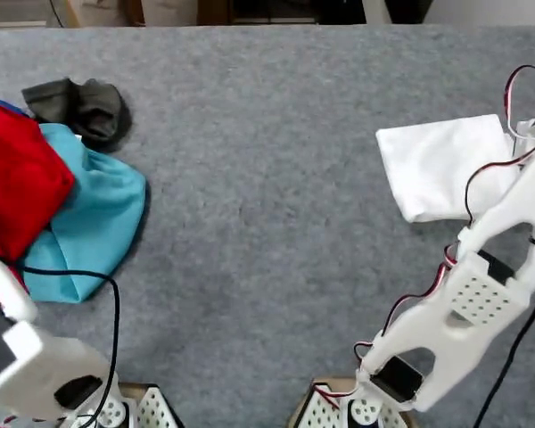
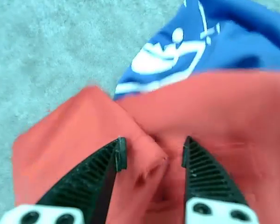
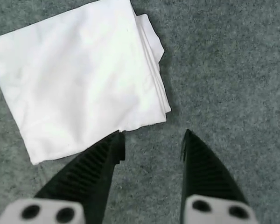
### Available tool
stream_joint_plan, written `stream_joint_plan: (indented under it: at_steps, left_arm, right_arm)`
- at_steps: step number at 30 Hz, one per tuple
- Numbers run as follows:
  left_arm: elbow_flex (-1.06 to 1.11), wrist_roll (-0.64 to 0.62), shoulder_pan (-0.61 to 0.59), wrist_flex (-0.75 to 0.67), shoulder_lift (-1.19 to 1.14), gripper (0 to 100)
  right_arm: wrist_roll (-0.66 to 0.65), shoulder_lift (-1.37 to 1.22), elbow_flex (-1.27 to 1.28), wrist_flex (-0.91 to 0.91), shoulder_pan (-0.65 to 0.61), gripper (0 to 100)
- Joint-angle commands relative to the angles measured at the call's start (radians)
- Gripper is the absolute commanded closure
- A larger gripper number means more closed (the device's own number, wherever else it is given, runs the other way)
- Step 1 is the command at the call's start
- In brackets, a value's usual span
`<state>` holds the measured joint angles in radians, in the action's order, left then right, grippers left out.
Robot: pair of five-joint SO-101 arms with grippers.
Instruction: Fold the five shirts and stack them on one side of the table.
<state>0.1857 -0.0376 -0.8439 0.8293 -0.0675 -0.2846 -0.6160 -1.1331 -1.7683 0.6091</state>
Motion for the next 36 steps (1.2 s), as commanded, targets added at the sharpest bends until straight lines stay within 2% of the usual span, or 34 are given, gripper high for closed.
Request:
stream_joint_plan:
  at_steps: [1,6,12,16,19,21,25,29,31,34,36]
  left_arm:
    - [-0.057,0.011,0.014,-0.009,-0.061,79]
    - [-0.107,0.074,-0.012,0.075,-0.116,99]
    - [-0.295,0.078,-0.002,0.371,-0.015,98]
    - [-0.373,0.078,0.098,0.529,0.148,98]
    - [-0.359,0.077,0.275,0.655,0.294,98]
    - [-0.331,0.043,0.436,0.724,0.398,98]
    - [-0.192,0.015,0.85,0.801,0.599,98]
    - [0.014,0.028,1.254,0.723,0.762,98]
    - [0.11,0.08,1.425,0.684,0.811,98]
    - [0.201,0.153,1.623,0.669,0.848,97]
    - [0.226,0.146,1.685,0.69,0.851,89]
  right_arm:
    - [-0.002,0.084,0.024,-0.015,-0.004,79.9]
    - [-0.002,0.087,0.019,-0.014,0.001,80.0]
    - [-0.002,0.088,0.021,-0.014,-0.007,80.0]
    - [-0.002,0.088,0.019,-0.015,-0.004,80.0]
    - [-0.002,0.088,0.018,-0.015,-0.005,80.0]
    - [-0.003,0.088,0.025,-0.017,-0.007,80.0]
    - [-0.008,0.09,0.053,-0.018,0.001,80.0]
    - [-0.008,0.09,0.065,-0.018,0.028,80.0]
    - [-0.008,0.085,0.065,-0.018,0.036,80.0]
    - [-0.009,0.085,0.067,-0.018,0.045,80.0]
    - [-0.009,0.088,0.067,-0.018,0.039,80.0]
